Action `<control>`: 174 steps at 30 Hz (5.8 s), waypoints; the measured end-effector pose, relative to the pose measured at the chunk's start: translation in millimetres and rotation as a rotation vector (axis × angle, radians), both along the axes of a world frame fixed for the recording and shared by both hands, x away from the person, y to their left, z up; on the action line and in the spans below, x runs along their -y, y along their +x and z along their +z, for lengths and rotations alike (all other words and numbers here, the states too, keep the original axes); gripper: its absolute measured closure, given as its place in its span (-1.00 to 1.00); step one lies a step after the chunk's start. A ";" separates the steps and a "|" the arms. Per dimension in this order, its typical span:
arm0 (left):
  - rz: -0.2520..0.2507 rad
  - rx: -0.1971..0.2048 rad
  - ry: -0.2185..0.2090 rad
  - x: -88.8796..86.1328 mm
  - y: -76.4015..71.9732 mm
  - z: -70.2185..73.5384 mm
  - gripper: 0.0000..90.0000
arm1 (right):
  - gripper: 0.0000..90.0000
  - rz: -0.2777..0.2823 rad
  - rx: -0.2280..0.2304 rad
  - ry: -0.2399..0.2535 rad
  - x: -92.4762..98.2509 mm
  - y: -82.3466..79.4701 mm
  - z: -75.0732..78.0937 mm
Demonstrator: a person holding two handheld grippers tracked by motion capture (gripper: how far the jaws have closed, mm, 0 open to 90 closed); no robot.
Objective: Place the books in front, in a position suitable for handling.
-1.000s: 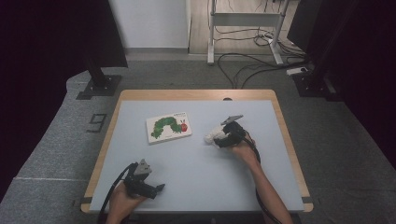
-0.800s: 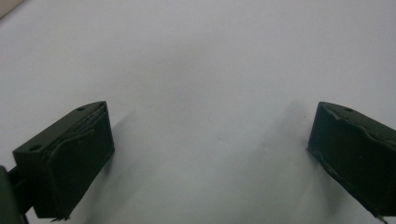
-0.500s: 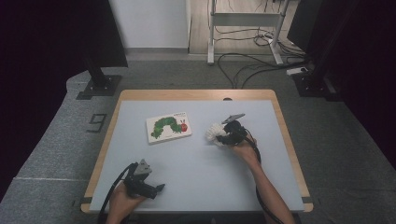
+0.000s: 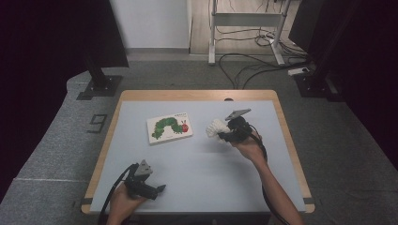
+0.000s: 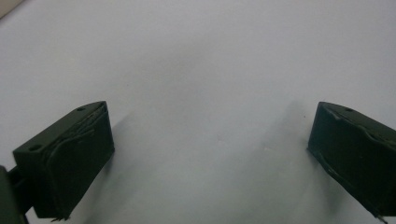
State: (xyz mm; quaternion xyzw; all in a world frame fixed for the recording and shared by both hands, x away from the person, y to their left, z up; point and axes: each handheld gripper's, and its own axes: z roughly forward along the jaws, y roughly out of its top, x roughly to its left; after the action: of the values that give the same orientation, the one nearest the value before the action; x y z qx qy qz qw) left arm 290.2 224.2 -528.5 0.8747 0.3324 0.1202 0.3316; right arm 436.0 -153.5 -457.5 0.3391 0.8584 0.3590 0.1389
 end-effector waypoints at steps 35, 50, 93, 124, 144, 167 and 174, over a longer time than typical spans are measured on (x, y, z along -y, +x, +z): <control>0.001 0.000 -0.001 0.1 0.0 -0.1 -1.00 | 0.28 -0.026 0.025 0.045 68.4 -71.1 13.9; 0.002 0.001 -0.001 0.1 -0.1 -0.1 -1.00 | 0.28 -0.089 0.028 0.058 112.2 -104.1 7.5; 0.002 0.000 -0.002 0.1 -0.1 -0.1 -1.00 | 0.05 -0.121 -0.011 -0.005 127.2 -141.9 -54.8; 0.002 0.001 -0.001 0.2 -0.1 -0.1 -1.00 | -1.00 -0.122 0.046 0.044 129.4 -142.9 -19.1; 0.006 -0.005 -0.003 0.5 0.3 0.3 -1.00 | -1.00 -0.060 0.076 0.075 86.3 -114.6 -3.6; 0.023 0.023 0.021 -6.7 34.0 24.4 -1.00 | -0.99 0.017 0.088 0.123 24.8 -81.6 1.3; 0.011 0.026 -0.028 -13.6 54.9 38.3 -1.00 | -0.98 0.037 0.099 0.119 6.6 -71.4 2.0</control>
State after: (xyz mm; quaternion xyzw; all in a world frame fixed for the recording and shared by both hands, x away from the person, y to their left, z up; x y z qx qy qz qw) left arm 345.1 237.8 -490.2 0.8664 0.3346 0.1288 0.3474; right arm 364.6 -160.0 -455.5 0.3125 0.8338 0.4282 0.1538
